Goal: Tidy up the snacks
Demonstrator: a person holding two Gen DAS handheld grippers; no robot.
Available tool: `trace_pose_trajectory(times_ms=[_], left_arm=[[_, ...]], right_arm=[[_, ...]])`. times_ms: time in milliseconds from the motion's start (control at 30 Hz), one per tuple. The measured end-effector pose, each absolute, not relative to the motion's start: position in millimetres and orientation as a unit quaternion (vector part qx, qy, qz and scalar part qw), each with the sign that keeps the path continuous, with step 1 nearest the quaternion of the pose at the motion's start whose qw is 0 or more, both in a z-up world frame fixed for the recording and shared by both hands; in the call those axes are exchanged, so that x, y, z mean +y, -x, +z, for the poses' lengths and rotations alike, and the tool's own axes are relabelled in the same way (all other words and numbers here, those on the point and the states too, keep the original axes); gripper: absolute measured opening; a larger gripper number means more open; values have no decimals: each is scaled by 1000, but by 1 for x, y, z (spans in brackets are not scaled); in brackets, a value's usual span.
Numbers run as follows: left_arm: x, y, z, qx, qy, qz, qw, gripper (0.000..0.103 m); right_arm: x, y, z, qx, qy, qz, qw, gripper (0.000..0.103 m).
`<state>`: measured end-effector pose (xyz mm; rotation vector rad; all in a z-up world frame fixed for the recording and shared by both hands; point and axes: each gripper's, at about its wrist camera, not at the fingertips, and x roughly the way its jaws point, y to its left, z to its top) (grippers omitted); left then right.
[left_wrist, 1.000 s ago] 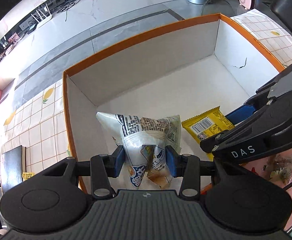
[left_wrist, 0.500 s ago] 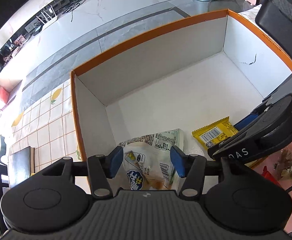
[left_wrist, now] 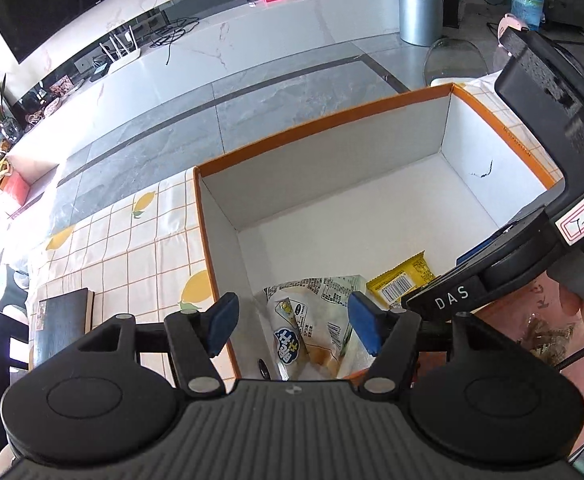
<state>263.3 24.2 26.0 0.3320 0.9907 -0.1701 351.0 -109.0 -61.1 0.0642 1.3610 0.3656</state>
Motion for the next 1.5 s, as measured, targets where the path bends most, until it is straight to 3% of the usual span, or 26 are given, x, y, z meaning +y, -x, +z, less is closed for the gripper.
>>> trace_pose_trajectory(times_ms=[400,633,1100,1500], left_arm=[[32,-194,66,418,-103,-83,899,74],[34,-144,61,395,-73,-83,912,74],[24,-89,4,400,64,-104,908,74],[-11,-108,-50,463,149,-65,872,76]], right_arm=[[-123,-270,22,489,26,187,852,60],[-143,-199,36,413,38,199,888,60],[-184,-91,-30,341,33,137,929,60],[-210,-112,-83,357,57,121,924,51]])
